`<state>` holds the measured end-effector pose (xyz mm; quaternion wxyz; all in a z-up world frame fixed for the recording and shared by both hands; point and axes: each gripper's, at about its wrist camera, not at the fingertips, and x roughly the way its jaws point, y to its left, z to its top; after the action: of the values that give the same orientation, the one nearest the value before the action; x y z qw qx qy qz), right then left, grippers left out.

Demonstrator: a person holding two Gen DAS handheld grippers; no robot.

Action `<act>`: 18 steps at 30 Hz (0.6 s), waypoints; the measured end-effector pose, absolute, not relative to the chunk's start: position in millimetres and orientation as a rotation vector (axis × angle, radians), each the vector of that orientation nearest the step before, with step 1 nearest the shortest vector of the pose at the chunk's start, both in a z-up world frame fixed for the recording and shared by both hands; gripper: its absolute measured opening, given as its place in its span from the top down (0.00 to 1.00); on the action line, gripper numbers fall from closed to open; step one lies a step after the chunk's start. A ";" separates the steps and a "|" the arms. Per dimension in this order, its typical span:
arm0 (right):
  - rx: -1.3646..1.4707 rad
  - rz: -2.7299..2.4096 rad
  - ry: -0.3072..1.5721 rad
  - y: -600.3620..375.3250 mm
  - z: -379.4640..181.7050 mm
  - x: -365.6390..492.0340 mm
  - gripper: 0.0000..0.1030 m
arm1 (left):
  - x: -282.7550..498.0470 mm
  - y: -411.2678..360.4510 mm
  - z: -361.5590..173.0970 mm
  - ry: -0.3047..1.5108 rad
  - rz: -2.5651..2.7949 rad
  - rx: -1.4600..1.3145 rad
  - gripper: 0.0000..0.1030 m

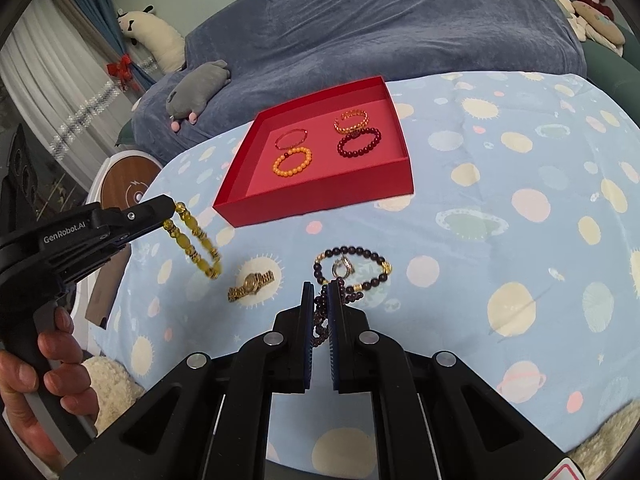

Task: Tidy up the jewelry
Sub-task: 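Lift both bracelets and carry them with both tools over the red box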

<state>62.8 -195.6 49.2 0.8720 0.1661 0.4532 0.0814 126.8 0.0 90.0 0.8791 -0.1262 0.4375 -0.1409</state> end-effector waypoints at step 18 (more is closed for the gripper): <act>0.311 0.123 0.868 -215.4 86.0 195.4 0.94 | 219.5 -7.1 100.4 0.872 -0.261 -0.226 0.91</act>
<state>195.4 -215.4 86.0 0.8938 0.1499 0.4185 0.0595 219.5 -7.1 100.4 0.8921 -0.1089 0.4201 -0.1258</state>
